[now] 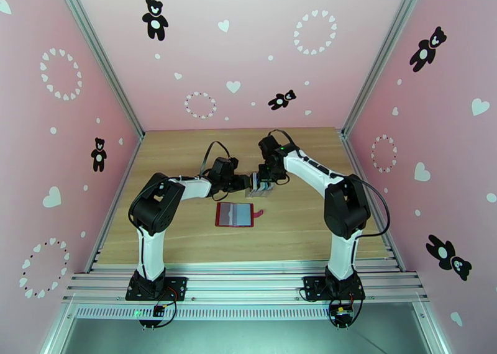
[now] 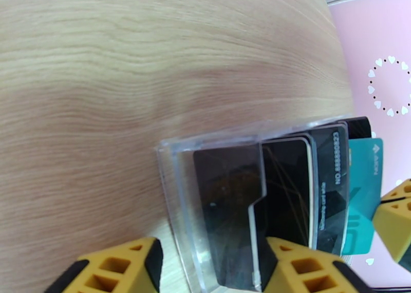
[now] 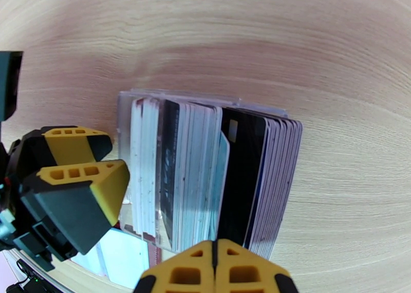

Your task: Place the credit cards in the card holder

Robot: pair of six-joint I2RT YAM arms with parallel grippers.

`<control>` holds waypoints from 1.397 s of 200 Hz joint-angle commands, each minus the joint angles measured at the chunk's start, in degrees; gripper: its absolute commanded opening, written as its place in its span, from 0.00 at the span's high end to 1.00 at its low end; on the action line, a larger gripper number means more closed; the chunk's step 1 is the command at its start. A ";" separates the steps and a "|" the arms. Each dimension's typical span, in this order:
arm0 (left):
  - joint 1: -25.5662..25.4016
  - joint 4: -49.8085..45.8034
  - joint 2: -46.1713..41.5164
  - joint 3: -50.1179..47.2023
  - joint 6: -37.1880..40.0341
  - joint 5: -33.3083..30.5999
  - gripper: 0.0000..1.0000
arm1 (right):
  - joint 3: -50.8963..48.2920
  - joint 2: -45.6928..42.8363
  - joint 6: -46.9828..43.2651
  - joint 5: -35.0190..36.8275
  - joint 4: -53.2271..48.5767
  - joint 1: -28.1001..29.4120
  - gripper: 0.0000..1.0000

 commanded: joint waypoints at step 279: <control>-0.09 -2.27 -8.58 -2.54 2.17 1.14 0.38 | -8.44 -21.76 5.53 -9.07 2.45 0.35 1.00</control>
